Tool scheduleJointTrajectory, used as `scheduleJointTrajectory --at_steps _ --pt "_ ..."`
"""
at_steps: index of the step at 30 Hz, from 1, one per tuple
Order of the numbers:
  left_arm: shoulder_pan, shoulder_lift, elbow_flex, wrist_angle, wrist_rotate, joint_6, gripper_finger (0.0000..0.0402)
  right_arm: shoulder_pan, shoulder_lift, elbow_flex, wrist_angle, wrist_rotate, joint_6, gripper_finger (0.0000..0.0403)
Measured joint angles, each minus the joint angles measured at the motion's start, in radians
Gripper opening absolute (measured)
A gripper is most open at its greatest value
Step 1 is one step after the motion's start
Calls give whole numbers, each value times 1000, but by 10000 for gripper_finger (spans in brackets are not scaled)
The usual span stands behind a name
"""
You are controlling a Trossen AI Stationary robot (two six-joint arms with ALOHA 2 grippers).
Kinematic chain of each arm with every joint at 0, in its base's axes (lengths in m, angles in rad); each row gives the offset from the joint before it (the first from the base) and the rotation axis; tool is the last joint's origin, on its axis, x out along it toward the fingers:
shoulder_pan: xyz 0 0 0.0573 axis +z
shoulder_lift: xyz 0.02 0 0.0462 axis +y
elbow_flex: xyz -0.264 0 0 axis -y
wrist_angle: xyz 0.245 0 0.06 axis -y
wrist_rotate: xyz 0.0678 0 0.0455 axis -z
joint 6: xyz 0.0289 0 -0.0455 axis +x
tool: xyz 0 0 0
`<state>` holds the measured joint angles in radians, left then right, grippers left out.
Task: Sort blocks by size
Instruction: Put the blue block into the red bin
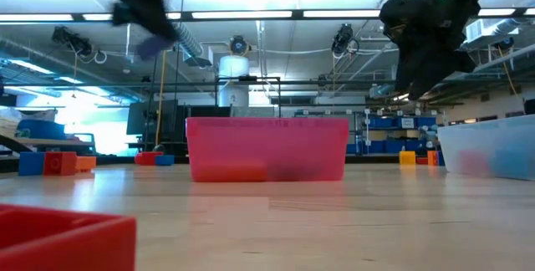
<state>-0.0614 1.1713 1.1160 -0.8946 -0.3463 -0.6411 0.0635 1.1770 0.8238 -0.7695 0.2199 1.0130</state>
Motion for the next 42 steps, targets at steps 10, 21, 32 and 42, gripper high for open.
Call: scheduleJointTrajectory --at_steps 10,21,32,42 --pt "185 314 1 275 290 408 63 0 -53 0 59 -12 145 185" --pt "179 502 2 390 489 456 63 0 -79 0 92 -12 230 183" --pt "178 504 203 350 387 581 63 0 -79 0 95 -12 244 183" --pt "103 656 321 435 495 577 63 3 -79 0 91 -56 166 180"
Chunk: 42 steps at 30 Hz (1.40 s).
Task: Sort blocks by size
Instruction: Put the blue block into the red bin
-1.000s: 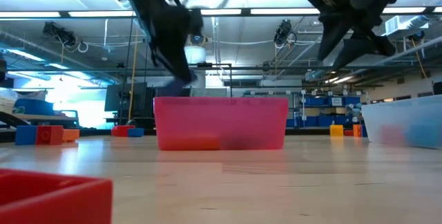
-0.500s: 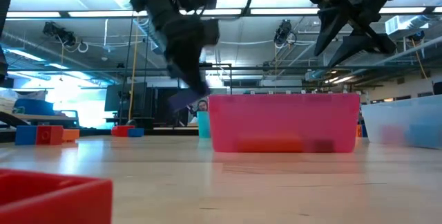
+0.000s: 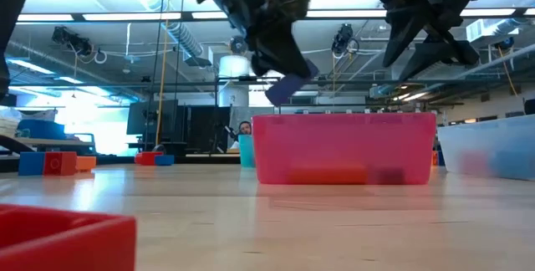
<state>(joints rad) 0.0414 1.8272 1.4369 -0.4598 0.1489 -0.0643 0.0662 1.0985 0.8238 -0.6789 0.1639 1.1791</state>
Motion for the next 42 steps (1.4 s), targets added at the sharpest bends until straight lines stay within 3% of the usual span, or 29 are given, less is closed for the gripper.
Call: scheduleJointTrajectory --at_steps 7,11,22,29,42 --pt "-31 138 128 -102 2 -21 63 0 0 0 -8 -69 -81 179" --pt "-30 179 138 -96 9 -65 63 0 0 0 -10 -83 -114 179" --pt "-22 225 137 -276 -145 -85 63 26 0 0 -20 -84 -154 179" --pt "0 225 138 -325 -182 -100 64 26 0 0 -32 -83 -161 179" --pt "4 225 138 -329 -106 -100 169 26 0 0 -31 -81 -161 179"
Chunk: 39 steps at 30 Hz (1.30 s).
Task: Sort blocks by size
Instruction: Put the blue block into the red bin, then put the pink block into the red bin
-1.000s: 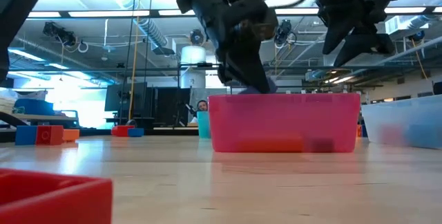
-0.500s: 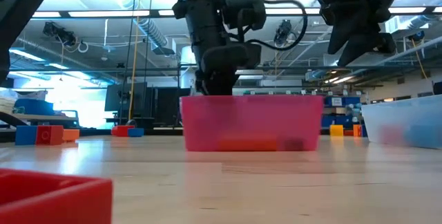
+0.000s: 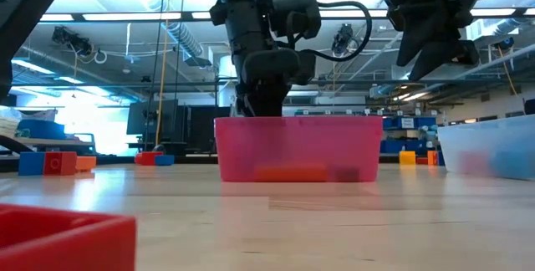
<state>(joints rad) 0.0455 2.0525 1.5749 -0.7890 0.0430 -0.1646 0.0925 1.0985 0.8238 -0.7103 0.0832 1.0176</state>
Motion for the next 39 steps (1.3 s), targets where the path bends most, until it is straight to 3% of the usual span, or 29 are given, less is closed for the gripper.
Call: scheduleJointTrajectory --at_steps 7,13,19,24,31,36,39 --pt "12 -1 99 -112 -4 3 190 0 -5 0 0 7 0 179" --pt "12 -31 188 -200 -39 36 190 -2 -68 0 -1 78 0 179" --pt "4 -155 168 -172 -261 -20 190 -3 -158 0 -6 111 1 179" --pt "-9 -328 39 -77 -380 -76 190 12 -179 0 -9 110 -50 178" --pt "-85 -609 -254 113 -400 -135 190 18 -124 0 11 99 -147 190" --pt "-153 -780 -459 255 -438 -239 190 19 -69 27 119 -11 -233 209" --pt "-191 -841 -552 308 -438 -295 190 35 -4 118 55 -94 -261 214"
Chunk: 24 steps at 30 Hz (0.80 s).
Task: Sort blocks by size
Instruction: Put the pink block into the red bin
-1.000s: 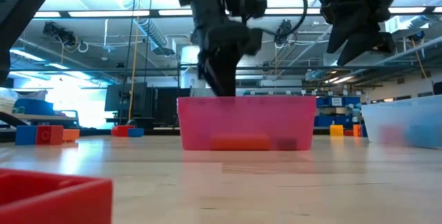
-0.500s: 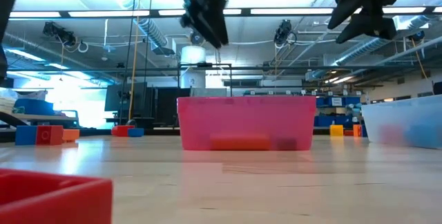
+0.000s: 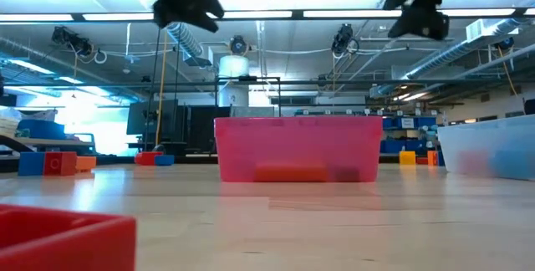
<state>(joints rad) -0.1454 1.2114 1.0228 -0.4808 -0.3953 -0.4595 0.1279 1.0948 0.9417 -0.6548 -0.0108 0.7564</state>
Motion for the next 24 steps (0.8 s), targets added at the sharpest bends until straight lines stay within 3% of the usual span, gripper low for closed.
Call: scheduleJointTrajectory --at_steps 7,10,15,24 --pt "-76 -46 -125 93 -4 -120 190 130 236 340 -556 10 48 215" --pt "-110 -48 -144 134 -9 -127 190 229 305 408 -727 35 144 215" --pt "-159 -48 -145 133 -67 -128 190 451 320 377 -752 40 382 215" --pt "-233 -49 -145 132 -63 -129 190 819 384 319 -676 -14 1114 215"
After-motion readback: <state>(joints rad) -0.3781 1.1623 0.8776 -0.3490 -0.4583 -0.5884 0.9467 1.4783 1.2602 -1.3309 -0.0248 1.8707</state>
